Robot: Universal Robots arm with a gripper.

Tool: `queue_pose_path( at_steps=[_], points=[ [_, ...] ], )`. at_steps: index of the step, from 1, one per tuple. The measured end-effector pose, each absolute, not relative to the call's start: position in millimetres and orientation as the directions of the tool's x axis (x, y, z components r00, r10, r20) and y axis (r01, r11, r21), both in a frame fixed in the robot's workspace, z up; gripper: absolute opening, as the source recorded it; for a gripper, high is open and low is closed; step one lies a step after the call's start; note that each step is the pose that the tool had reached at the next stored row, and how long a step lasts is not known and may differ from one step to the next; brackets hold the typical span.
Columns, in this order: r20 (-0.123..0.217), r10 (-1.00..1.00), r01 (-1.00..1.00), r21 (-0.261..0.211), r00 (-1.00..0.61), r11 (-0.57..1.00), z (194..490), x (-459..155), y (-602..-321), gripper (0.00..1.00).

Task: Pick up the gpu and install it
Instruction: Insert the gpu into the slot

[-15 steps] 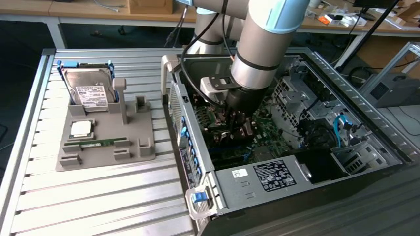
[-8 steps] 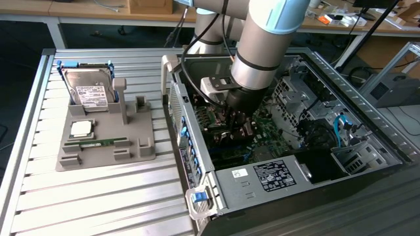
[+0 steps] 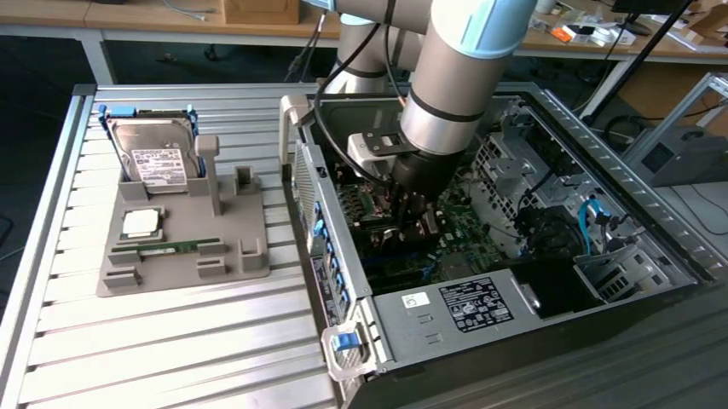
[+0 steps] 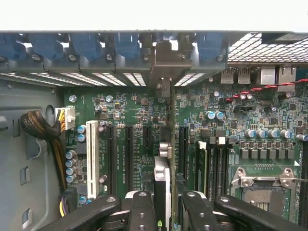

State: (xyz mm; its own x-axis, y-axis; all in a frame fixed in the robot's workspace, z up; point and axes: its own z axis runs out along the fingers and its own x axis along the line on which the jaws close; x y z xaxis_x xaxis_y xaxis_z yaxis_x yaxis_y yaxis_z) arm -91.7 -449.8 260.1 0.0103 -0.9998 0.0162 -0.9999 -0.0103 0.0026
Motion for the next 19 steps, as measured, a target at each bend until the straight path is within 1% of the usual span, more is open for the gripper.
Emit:
queue_pose_path(
  at_steps=[19],
  points=[
    [0.016, -1.000, -1.000, 0.003, 0.011, -0.011, 261.0, -91.7, -451.2, 0.27]
  ],
)
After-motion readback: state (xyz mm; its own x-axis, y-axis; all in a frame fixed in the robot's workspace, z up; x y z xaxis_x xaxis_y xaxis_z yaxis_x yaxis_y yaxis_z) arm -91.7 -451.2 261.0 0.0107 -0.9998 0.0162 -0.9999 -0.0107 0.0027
